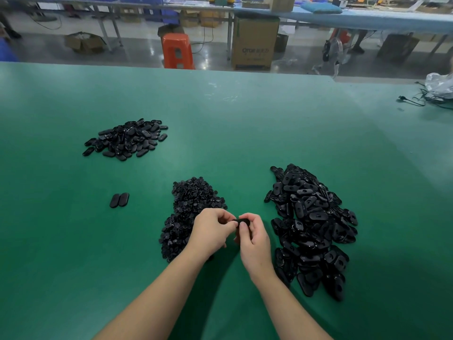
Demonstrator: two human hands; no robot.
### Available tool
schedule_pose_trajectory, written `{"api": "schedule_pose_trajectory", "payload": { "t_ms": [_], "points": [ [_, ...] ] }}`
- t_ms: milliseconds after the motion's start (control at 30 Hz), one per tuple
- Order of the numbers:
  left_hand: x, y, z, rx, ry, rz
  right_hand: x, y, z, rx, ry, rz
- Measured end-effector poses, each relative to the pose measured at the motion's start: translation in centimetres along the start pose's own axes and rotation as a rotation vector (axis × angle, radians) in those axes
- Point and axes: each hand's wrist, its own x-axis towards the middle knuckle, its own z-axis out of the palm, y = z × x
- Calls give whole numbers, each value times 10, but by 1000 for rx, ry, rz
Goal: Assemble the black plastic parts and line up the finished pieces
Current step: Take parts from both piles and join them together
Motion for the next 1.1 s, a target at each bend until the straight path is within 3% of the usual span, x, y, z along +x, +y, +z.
{"api": "schedule_pose_trajectory", "payload": {
  "t_ms": [667, 1100],
  "points": [
    [-8, 4, 8, 0, 33, -63, 3, 5, 0, -48, -8, 16],
    [-9, 3, 2, 22, 3, -7, 2, 5, -1, -51, -8, -20]
  ]
}}
